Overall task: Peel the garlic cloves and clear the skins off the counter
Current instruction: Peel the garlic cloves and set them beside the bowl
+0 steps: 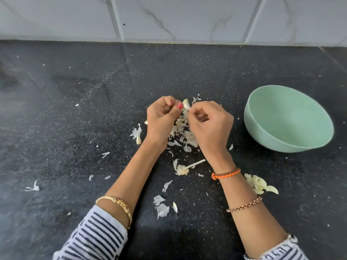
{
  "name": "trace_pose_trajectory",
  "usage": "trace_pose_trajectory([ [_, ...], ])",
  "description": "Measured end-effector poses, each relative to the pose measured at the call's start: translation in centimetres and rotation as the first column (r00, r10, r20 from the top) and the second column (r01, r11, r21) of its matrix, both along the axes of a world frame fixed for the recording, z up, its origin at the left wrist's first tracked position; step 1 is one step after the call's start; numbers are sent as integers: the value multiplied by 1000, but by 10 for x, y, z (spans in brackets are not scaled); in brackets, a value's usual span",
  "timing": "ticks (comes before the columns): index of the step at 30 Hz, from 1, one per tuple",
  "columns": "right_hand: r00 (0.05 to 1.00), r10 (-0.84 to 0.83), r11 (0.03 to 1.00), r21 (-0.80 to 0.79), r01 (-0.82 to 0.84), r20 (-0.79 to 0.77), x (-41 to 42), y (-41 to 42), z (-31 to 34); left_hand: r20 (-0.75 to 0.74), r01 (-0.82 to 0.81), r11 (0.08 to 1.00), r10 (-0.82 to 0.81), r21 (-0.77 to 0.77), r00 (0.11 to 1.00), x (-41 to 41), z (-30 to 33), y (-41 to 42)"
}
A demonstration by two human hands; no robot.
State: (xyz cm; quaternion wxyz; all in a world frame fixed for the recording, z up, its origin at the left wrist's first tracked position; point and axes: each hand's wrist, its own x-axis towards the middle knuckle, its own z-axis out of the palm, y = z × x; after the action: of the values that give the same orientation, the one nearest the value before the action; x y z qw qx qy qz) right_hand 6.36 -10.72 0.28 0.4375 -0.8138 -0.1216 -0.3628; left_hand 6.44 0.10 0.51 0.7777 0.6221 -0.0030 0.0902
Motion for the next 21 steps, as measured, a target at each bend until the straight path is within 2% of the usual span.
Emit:
trace_pose_trajectory([
  [5, 959, 158, 973, 200, -111, -234, 4, -10, 4, -28, 48, 998, -50, -49, 998, 2, 1, 1],
  [9, 937, 223, 946, 293, -141, -269, 3, -8, 6, -36, -24, 995, 28, 95, 999, 3, 0, 1],
  [12, 894, 283, 920, 362, -151, -346, 2, -8, 8, -40, -103, 986, 110, 134, 993, 4, -1, 4],
  [16, 873, 290, 926, 347, -152, -392, 2, -6, 8, 42, -93, 961, 85, 262, 996, 3, -3, 7],
  [21, 887, 246, 940, 318, -121, -390, 3, -6, 4, 69, -69, 969, 54, 238, 996, 2, -5, 6],
])
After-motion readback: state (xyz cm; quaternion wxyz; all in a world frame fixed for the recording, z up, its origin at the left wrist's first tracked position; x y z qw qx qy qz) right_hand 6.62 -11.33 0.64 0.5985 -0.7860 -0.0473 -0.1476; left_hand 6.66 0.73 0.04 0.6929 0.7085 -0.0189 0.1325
